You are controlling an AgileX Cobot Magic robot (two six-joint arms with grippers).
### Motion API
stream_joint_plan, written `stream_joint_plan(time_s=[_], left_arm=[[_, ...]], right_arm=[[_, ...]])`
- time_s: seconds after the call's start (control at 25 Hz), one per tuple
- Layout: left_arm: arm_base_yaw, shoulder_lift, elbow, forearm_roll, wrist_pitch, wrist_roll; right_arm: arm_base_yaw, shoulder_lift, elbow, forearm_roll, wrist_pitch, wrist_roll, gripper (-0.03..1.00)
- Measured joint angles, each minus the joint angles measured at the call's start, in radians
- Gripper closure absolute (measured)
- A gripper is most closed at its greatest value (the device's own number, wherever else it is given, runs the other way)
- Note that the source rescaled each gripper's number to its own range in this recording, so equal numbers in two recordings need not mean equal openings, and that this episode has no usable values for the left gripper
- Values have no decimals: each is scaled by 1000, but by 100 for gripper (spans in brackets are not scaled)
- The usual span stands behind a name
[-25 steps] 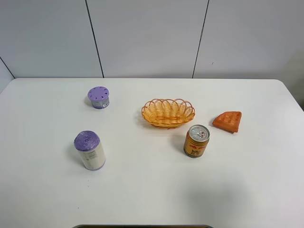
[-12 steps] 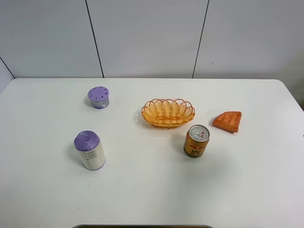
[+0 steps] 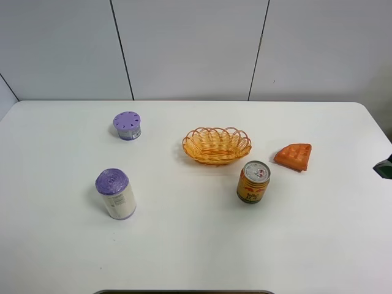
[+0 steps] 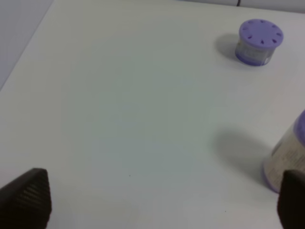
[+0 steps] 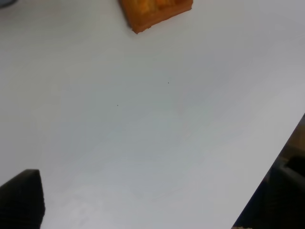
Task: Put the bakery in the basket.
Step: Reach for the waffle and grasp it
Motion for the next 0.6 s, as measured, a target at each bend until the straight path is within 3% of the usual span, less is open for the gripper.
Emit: stream_joint_plan(time_s=[0.32, 0.6], left_arm=[[0, 0, 0, 0, 0, 0], [0, 0, 0, 0, 0, 0]], right_arm=[[0, 267, -135, -3, -26, -196, 22], [0, 489, -239, -1, -74, -292, 22]])
